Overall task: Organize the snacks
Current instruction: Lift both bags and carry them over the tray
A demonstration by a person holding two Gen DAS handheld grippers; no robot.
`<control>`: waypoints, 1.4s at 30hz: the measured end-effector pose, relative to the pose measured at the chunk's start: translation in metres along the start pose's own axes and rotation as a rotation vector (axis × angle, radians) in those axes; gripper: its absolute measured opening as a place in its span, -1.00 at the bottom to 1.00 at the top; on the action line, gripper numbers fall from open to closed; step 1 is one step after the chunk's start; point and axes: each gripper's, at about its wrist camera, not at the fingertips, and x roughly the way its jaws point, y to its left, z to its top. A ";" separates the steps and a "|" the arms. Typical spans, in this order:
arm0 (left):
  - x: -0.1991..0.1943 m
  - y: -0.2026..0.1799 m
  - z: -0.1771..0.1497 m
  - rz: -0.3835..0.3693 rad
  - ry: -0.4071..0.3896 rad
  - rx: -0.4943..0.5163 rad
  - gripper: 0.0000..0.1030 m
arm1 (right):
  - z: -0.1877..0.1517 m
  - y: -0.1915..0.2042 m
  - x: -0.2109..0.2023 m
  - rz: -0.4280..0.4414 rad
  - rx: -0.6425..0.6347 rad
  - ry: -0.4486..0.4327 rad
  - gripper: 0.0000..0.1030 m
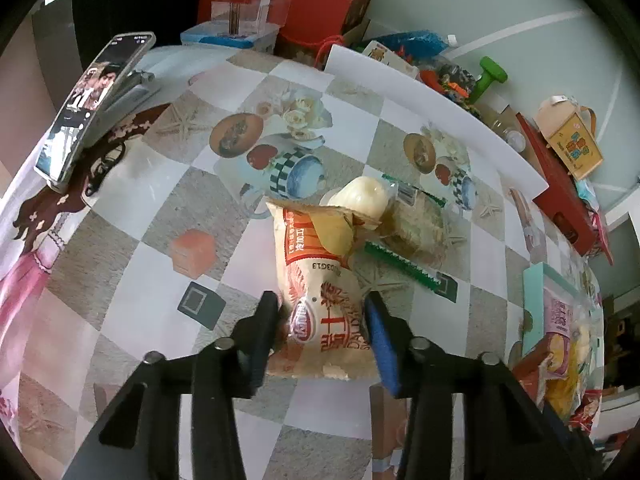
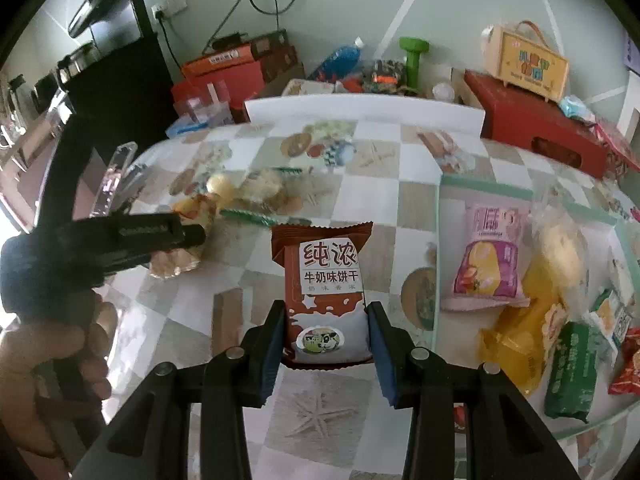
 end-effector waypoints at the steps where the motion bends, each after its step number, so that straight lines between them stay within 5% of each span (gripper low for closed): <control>1: -0.002 -0.001 0.000 -0.002 -0.007 0.000 -0.19 | 0.001 0.000 -0.003 0.003 -0.001 -0.008 -0.17; 21: -0.072 -0.051 -0.003 -0.097 -0.169 0.098 -0.20 | 0.018 -0.051 -0.059 -0.039 0.134 -0.159 -0.17; 42: -0.082 -0.204 -0.067 -0.349 -0.127 0.471 -0.20 | -0.016 -0.221 -0.133 -0.329 0.505 -0.246 -0.17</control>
